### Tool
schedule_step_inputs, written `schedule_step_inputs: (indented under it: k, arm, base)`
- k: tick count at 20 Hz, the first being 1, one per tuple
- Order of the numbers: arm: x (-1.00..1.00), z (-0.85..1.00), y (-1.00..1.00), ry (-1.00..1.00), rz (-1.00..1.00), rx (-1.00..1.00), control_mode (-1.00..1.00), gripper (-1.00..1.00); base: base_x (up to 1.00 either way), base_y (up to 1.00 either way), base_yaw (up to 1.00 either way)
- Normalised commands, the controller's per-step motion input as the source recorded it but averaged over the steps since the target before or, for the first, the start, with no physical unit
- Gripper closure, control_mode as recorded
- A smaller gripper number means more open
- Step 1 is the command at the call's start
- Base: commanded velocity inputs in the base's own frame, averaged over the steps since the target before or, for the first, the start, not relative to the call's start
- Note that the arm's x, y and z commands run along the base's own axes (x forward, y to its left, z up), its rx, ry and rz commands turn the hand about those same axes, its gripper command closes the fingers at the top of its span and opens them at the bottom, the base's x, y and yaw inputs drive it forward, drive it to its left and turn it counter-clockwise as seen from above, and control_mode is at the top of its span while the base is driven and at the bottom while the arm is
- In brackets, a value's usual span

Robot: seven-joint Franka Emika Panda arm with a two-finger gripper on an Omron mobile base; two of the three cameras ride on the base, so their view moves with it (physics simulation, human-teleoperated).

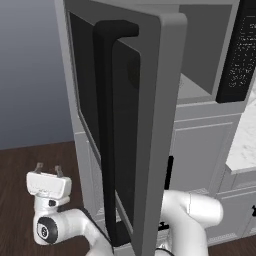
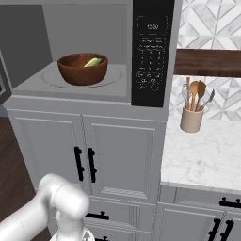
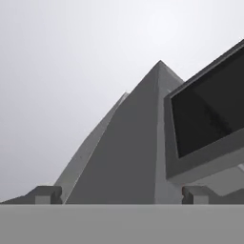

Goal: Pick the corn from the sink and place it in the bowl. Then pick the bowl and place it in the microwave. Then close the microwave door and press the start button.

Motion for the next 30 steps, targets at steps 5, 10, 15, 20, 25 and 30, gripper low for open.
schedule_step_inputs:
  k: [5,10,15,20,25,30]
  arm:
    - [-0.21,0.72,0.08,0.00,-0.09,0.00,-1.00,-1.00]
    - [-0.32,0.58,-0.04,0.00,-0.13,0.05,-1.00,-1.00]
    - [-0.49,0.33,-0.40,-0.04,-0.05,0.14,-1.00,-1.00]
    - [-0.66,0.00,-0.70,-0.16,0.00,0.23,-1.00,-1.00]
    - [-0.57,0.18,-0.76,-0.11,0.00,0.32,-1.00,-1.00]
    - [-0.35,0.36,-0.94,-0.07,0.02,0.33,-1.00,-1.00]
  base:
    - [0.00,0.00,0.00]
    - [0.00,0.00,0.00]
    - [0.00,0.00,0.00]
    - [0.00,0.00,0.00]
    - [0.00,0.00,0.00]
    - [0.00,0.00,0.00]
